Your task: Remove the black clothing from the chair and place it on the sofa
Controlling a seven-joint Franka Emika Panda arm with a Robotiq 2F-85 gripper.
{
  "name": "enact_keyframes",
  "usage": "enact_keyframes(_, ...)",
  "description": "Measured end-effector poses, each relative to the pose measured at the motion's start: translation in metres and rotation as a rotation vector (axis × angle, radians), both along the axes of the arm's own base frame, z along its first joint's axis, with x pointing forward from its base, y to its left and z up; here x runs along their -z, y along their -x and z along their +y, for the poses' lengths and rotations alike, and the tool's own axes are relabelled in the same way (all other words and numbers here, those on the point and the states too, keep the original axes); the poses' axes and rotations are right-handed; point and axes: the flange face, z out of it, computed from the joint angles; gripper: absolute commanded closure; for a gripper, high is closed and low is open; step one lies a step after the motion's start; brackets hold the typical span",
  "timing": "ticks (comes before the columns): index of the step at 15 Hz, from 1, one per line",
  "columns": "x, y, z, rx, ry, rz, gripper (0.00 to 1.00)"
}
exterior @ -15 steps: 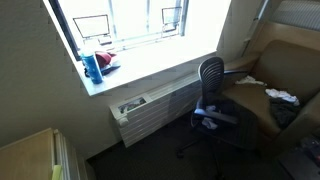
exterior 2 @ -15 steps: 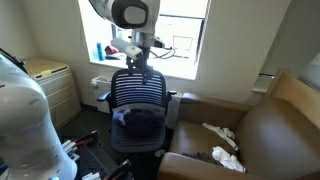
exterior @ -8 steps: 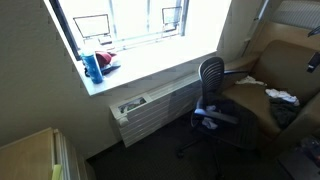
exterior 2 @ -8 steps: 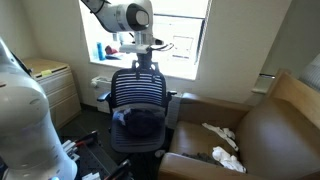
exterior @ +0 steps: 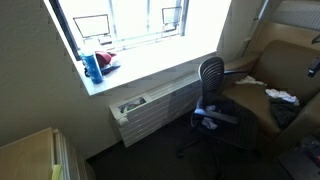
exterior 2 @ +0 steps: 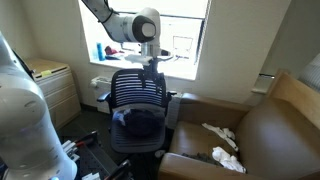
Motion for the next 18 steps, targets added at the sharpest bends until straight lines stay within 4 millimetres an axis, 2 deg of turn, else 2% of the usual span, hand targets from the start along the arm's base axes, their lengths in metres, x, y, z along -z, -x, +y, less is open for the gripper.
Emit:
enact_keyframes(3,0.06,0.0,-0.01,0.153,-0.041,-0.064,0.0)
enact_keyframes(5,0.086,-0.01,-0.005,0.187,-0.036,-0.107,0.0)
enact_keyframes(6,0.093,-0.018,0.003,0.181,-0.034,-0.127,0.0)
enact_keyframes(9,0.093,-0.044,0.047,0.049,-0.032,-0.124,0.0)
enact_keyframes(11,0.085,-0.051,0.07,-0.004,-0.031,-0.117,0.0)
enact_keyframes(14,0.087,-0.052,0.07,0.018,-0.056,-0.11,0.0)
enact_keyframes(16,0.098,-0.061,0.072,0.016,-0.127,-0.114,0.0)
enact_keyframes(18,0.115,-0.081,0.096,-0.038,-0.229,-0.115,0.0)
